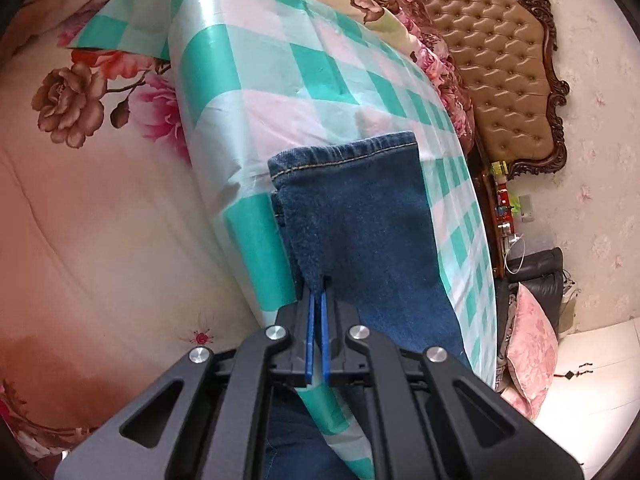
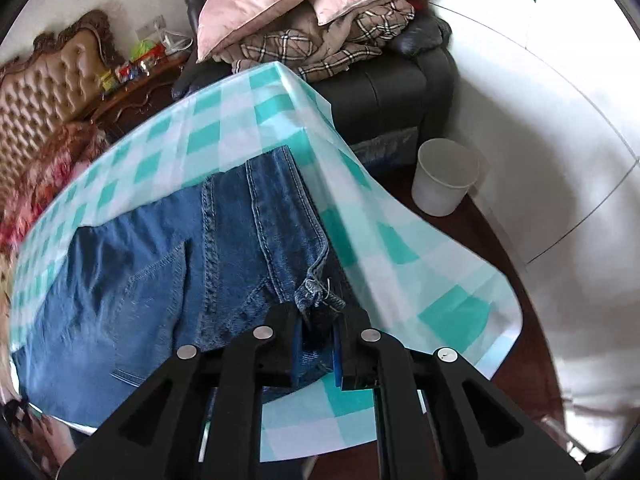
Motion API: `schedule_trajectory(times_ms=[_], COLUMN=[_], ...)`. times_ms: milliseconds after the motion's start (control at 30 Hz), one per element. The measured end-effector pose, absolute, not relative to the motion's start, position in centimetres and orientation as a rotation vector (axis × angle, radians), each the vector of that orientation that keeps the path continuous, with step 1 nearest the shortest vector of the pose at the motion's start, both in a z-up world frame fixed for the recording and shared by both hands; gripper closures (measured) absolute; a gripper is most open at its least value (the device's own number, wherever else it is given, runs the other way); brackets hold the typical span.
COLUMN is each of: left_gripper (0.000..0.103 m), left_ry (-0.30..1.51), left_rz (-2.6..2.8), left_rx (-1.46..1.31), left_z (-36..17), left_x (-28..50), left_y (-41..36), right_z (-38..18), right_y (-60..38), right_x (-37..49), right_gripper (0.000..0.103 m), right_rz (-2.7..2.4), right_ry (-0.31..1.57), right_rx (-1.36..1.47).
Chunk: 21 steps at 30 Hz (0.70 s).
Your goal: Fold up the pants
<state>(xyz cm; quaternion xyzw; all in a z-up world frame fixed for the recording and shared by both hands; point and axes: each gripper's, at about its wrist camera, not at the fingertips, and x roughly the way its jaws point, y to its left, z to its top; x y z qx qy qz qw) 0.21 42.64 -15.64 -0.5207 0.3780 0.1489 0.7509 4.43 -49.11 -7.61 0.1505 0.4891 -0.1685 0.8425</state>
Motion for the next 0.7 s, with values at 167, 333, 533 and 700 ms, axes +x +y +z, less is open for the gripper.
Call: schedule_trajectory(times_ms=[167, 333, 533, 700], left_gripper=[0.096, 0.054, 0.034, 0.082], left_ry=[0.843, 0.723, 0.764, 0.955], left_rz=[0.31, 0.403, 0.229, 0.079], left_rx=[-1.092, -0.824, -0.349, -0.212], left_z=[-15.1, -9.7, -7.4, -10.6], left_x=[0.1, -1.0, 7.0, 14.7], left_y=[42.3, 41.7, 36.9, 36.3], right_z=[-11.2, -9.8, -5.2, -3.6], right_y=[-48.7, -48.8, -48.6, -44.4], right_x=[5.0, 3.3, 2.8, 8.2], right_gripper=[0.095, 0.075, 0.053, 0.052], right_rz=[-0.405, -0.502, -0.521, -0.339], right_ry=[1.104, 1.071, 0.935, 0.87], right_rx=[0.223, 0.164, 0.127, 0.053])
